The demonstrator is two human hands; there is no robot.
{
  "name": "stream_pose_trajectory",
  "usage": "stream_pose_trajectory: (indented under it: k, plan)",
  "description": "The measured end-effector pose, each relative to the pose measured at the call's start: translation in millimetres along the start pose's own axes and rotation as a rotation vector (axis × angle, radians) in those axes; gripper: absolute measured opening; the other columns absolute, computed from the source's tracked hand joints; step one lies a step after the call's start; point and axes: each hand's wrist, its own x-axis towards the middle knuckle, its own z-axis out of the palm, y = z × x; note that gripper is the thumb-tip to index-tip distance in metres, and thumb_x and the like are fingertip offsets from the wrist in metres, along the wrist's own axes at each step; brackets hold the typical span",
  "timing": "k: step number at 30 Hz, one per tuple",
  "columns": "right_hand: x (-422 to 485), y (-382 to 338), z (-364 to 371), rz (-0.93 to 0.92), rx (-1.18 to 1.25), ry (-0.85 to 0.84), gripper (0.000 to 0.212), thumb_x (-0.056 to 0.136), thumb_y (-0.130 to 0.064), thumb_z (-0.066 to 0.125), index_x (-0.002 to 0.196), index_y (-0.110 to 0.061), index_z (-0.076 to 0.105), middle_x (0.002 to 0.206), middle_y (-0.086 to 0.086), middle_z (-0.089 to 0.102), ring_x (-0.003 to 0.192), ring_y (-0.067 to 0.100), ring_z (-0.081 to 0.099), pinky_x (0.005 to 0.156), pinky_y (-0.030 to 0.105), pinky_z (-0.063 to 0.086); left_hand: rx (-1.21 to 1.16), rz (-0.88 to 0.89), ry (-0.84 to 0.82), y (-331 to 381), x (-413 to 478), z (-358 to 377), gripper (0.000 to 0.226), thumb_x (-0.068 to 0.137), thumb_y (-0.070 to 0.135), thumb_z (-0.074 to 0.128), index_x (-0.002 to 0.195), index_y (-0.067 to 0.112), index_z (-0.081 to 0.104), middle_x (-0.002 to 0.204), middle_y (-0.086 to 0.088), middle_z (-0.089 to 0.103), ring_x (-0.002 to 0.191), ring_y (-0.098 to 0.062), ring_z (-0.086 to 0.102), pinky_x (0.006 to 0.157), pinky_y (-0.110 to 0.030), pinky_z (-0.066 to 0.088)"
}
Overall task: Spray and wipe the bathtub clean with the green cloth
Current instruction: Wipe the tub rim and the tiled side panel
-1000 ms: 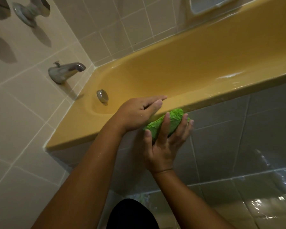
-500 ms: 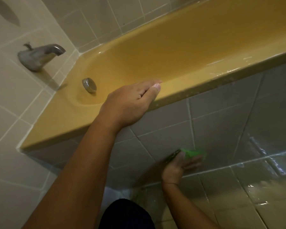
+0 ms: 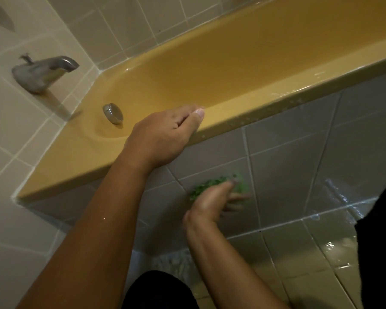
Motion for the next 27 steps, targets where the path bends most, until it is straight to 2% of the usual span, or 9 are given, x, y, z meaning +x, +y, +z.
stream_pose_trajectory:
  k: [2, 4, 8, 11, 14, 19, 23, 25, 27]
  plan:
    - [-69, -57, -6, -0.347, -0.101, -0.083, 0.078, 0.098, -0.068, 0.018, 0.162, -0.037, -0.015, 0.171, 0.014, -0.019, 0.158, 0.033, -0.009, 0.125, 0.046, -0.001, -0.024, -0.013, -0.01, -2, 1, -1, 0.051, 0.096, 0.071, 0.03, 0.138, 0.057, 0.055, 0.144, 0.027, 0.058, 0.139, -0.006, 0.05, 0.115, -0.041, 0.041]
    - [-99, -78, -17, -0.707, -0.258, -0.121, 0.081, 0.097, -0.066, 0.015, 0.162, -0.031, -0.019, 0.168, 0.019, -0.025, 0.157, 0.038, -0.011, 0.126, 0.05, -0.001, -0.055, -0.016, -0.023, -2, 2, -2, 0.052, 0.095, 0.07, 0.032, 0.137, 0.055, 0.058, 0.143, 0.026, 0.059, 0.138, -0.005, 0.05, 0.116, -0.041, 0.04]
    - [-76, -80, -28, -1.259, -0.469, -0.18, 0.072, 0.107, -0.054, 0.026, 0.163, -0.019, -0.001, 0.167, 0.025, -0.01, 0.154, 0.048, -0.003, 0.125, 0.058, 0.003, -0.103, -0.018, -0.075, 4, 6, -6, 0.057, 0.092, 0.066, 0.034, 0.138, 0.047, 0.063, 0.143, 0.025, 0.06, 0.137, -0.003, 0.051, 0.118, -0.036, 0.038]
    - [-56, -100, -32, -1.603, -0.555, -0.121, 0.07, 0.106, -0.053, 0.036, 0.164, -0.029, 0.004, 0.166, 0.02, 0.003, 0.153, 0.05, 0.005, 0.123, 0.064, 0.012, -0.002, -0.037, -0.119, 12, 11, -5, 0.062, 0.092, 0.071, 0.028, 0.143, 0.05, 0.055, 0.151, 0.02, 0.055, 0.142, -0.01, 0.048, 0.119, -0.038, 0.037]
    - [-26, -102, -43, -1.767, -0.583, -0.135, 0.075, 0.105, -0.055, 0.04, 0.165, -0.037, -0.002, 0.166, 0.017, 0.005, 0.152, 0.05, 0.009, 0.123, 0.065, 0.014, 0.095, -0.035, -0.147, 22, 15, -3, 0.057, 0.101, 0.07, 0.028, 0.148, 0.047, 0.049, 0.157, 0.013, 0.049, 0.147, -0.017, 0.043, 0.12, -0.042, 0.035]
    - [15, -71, -57, -1.337, -0.452, 0.02, 0.073, 0.106, -0.052, 0.033, 0.165, -0.023, 0.003, 0.164, 0.035, 0.007, 0.153, 0.051, 0.008, 0.126, 0.054, 0.006, 0.182, 0.006, -0.156, 31, 13, -2, 0.049, 0.108, 0.061, 0.023, 0.142, 0.042, 0.053, 0.151, 0.007, 0.055, 0.139, -0.026, 0.049, 0.108, -0.042, 0.042]
    - [65, -34, -81, -0.659, -0.212, 0.061, 0.071, 0.109, -0.048, 0.031, 0.164, -0.008, 0.009, 0.17, 0.024, 0.002, 0.157, 0.044, 0.003, 0.117, 0.014, -0.012, 0.197, 0.015, -0.138, 32, 13, 0, 0.047, 0.107, 0.061, 0.022, 0.125, 0.037, 0.058, 0.131, 0.003, 0.066, 0.121, -0.029, 0.057, 0.097, -0.046, 0.047]
    - [98, -14, -88, -0.433, -0.19, 0.126, 0.08, 0.108, -0.061, 0.023, 0.164, -0.005, 0.013, 0.171, 0.021, 0.006, 0.157, 0.04, 0.012, 0.122, 0.024, 0.001, 0.205, 0.024, -0.119, 31, 14, 1, 0.046, 0.108, 0.06, 0.022, 0.112, 0.032, 0.058, 0.114, 0.002, 0.068, 0.109, -0.03, 0.058, 0.091, -0.046, 0.049]
    - [123, 5, -96, -0.129, -0.224, 0.122, 0.077, 0.098, -0.073, 0.042, 0.156, -0.024, 0.03, 0.169, 0.016, 0.023, 0.137, 0.034, 0.045, 0.109, 0.048, 0.037, 0.213, 0.033, -0.098, 28, 16, 3, 0.044, 0.107, 0.06, 0.023, 0.1, 0.029, 0.054, 0.094, 0.004, 0.062, 0.095, -0.029, 0.055, 0.082, -0.044, 0.047]
